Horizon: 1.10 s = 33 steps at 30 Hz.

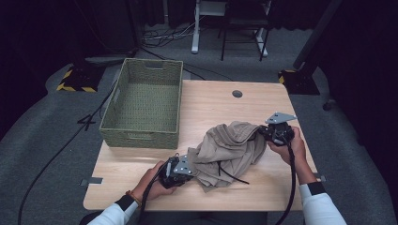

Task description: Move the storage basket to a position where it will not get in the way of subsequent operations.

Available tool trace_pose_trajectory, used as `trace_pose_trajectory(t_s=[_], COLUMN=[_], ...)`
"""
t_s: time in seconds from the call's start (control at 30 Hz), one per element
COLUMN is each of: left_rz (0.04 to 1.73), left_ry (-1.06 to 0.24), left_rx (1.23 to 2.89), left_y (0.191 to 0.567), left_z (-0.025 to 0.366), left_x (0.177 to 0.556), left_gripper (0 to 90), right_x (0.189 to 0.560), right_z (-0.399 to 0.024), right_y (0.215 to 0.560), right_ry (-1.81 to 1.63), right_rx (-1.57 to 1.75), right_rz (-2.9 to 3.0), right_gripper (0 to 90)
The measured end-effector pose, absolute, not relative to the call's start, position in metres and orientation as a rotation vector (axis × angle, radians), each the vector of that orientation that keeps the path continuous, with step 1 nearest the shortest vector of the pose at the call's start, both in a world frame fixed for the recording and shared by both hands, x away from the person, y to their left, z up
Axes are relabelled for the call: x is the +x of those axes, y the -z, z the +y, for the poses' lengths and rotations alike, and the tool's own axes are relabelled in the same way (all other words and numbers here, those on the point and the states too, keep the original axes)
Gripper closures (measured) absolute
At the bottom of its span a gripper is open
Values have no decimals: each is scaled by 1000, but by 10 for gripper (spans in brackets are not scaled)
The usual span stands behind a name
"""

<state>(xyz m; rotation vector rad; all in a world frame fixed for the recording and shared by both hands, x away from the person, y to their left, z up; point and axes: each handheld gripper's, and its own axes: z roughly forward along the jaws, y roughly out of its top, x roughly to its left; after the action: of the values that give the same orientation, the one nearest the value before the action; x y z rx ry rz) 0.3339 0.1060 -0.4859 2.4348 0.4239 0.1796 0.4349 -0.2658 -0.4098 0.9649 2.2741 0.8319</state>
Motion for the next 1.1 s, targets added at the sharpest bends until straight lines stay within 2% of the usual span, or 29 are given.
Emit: trace_pose_trajectory(t_s=[0.33,0.6,0.67,0.7,0.77,0.83,0.87,0.93,1.0,1.1], left_rz=[391,447,471,485,488,493,485,483,485,477], left_ry=[-78,-79,-80,-96,-112,-142,-139,-166,-178,-166], left_rx=[2413,2414,2404,2395,2375,2360,2347,2323,2307,2289], left_y=[469,463,464,464,463,461,460,456,453,451], left_z=[134,158,163,164,164,160,157,150,144,131], left_x=[313,307,309,310,310,309,309,308,308,308], left_gripper=[877,877,875,863,799,647,619,494,414,349], right_x=[460,484,490,491,492,489,485,474,458,433], right_z=[-291,-312,-313,-313,-313,-314,-314,-313,-314,-314], right_y=[396,415,424,428,431,428,426,418,411,406], right_ry=[-744,-611,-584,-575,-587,-691,-716,-725,-801,-906], right_rx=[1135,1262,1284,1291,1319,1344,1334,1277,1239,1169], right_rz=[2132,2127,2141,2136,2106,2099,2100,2088,2092,2135], right_gripper=[836,815,761,679,531,456,439,420,417,408])
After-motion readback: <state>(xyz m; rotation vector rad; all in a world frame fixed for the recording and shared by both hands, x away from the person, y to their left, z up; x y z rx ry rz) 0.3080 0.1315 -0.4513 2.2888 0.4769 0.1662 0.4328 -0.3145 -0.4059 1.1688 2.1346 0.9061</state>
